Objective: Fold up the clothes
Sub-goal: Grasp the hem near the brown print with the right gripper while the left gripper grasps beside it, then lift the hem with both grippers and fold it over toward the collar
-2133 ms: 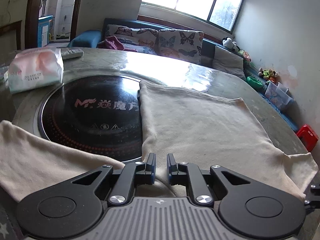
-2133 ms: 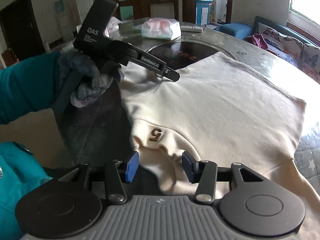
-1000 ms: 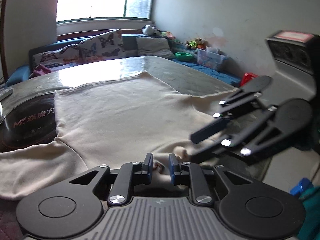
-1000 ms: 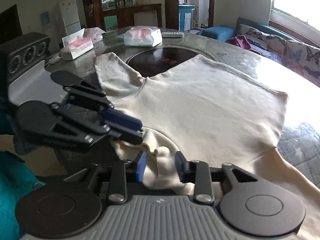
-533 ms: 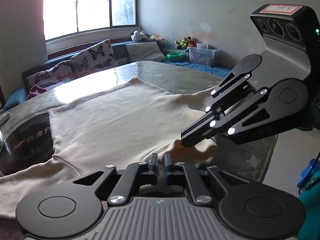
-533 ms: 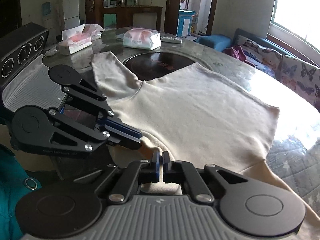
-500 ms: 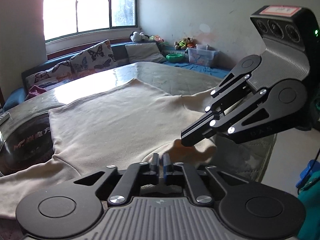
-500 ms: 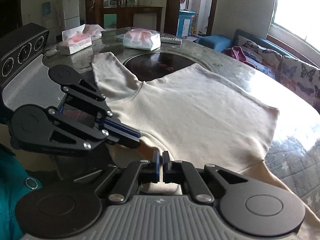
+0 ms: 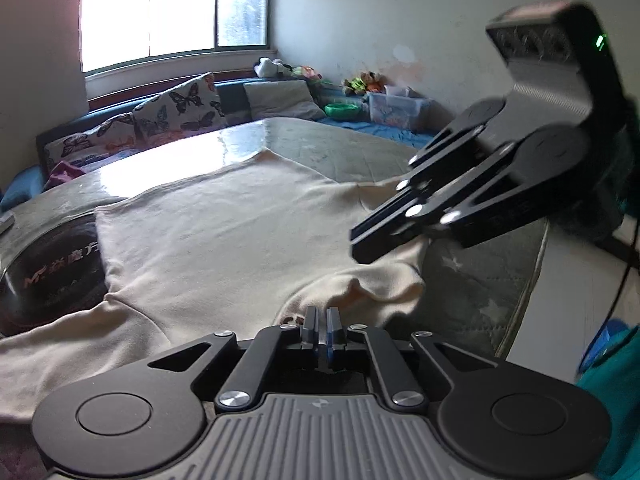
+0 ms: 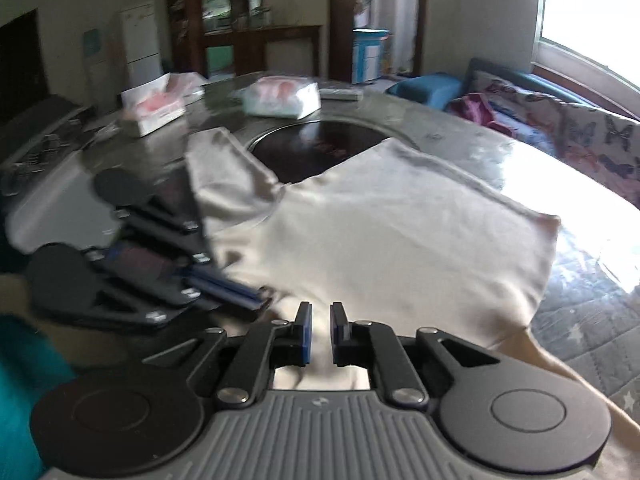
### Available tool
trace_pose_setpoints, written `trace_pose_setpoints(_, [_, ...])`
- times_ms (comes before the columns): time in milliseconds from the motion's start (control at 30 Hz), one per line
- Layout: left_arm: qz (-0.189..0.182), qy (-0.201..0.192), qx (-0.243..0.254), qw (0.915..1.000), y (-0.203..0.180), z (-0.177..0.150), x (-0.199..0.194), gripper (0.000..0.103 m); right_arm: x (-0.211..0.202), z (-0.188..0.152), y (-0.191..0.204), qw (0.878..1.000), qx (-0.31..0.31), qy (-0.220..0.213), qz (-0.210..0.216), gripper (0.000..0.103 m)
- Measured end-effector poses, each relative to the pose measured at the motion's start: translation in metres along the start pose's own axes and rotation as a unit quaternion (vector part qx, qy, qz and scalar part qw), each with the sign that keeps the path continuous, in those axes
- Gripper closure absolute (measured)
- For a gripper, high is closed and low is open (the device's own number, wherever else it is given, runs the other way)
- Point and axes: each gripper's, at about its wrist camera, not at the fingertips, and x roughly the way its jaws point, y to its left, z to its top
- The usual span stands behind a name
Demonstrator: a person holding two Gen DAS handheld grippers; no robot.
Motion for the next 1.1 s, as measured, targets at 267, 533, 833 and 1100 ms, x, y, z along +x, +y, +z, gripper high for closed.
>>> trace_pose_setpoints(267, [0.024, 0.020, -0.025, 0.9992, 0.015, -0.012, -0.004, 0.096, 0.017, -0.010, 0.012, 0.999, -0.035, 0.026, 0.011, 0.094])
trace_pose_setpoints(533, [0.028, 0.006, -0.021, 0.9994, 0.014, 0.004, -0.002, 0.094, 0.005, -0.022, 0.013, 0.999, -0.025, 0.032, 0.007, 0.094])
trace_pose_setpoints(833, [0.010, -0.007, -0.022, 0.9997, -0.003, 0.039, 0.039, 0.090, -0.040, -0.038, -0.031, 0.994, 0.091, -0.016, -0.058, 0.089])
trace_pose_setpoints(1100, [-0.032, 0.003, -0.001, 0.9995, -0.034, 0.050, 0.081, 0.090, -0.053, -0.077, -0.090, 0.972, 0.176, 0.000, -0.153, 0.088])
